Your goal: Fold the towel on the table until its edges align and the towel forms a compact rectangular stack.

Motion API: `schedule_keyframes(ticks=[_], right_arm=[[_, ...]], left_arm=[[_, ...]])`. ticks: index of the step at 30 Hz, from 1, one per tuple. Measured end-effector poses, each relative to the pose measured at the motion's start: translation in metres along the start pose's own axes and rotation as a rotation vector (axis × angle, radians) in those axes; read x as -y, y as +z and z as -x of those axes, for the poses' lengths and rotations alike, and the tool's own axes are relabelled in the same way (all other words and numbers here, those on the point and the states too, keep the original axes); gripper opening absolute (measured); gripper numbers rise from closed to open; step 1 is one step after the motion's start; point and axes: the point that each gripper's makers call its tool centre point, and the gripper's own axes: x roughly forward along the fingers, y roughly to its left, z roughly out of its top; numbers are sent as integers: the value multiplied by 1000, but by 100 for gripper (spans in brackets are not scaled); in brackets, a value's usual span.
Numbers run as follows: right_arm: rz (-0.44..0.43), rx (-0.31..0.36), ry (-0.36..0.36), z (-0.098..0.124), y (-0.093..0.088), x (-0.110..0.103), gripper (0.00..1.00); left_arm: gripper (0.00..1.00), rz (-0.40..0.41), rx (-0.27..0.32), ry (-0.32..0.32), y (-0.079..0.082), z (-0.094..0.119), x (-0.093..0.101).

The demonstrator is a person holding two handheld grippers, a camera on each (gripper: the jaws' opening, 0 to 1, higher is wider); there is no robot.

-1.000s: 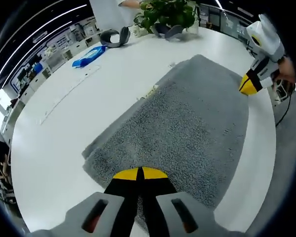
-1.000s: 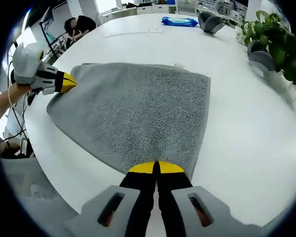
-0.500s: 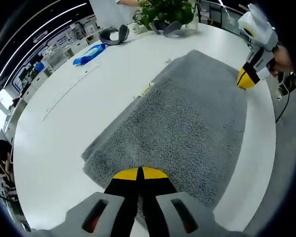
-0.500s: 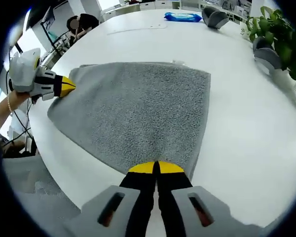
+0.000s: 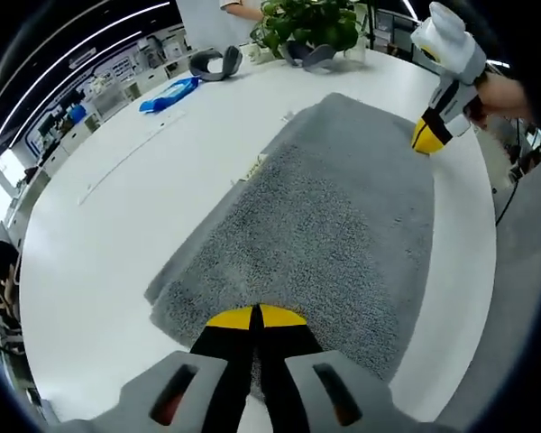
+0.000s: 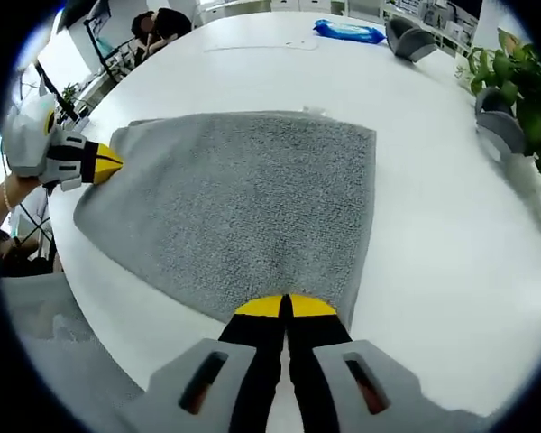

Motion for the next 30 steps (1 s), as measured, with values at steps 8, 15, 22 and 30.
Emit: schedule_keyframes(ticks=[8, 15, 22, 30], right_arm=[[59, -27, -13, -4, 11, 8, 0], [89, -9, -35, -7, 20, 15, 0], [86, 1, -15, -10, 28, 20, 0], [92, -3, -16, -12, 33, 21, 0]], left_arm=[[0, 16, -5, -12, -7, 7, 11], [0, 13, -12, -25, -13, 12, 23], [0, 38, -17, -29, -16, 15, 30], [0, 62, -22, -46, -21, 20, 41]])
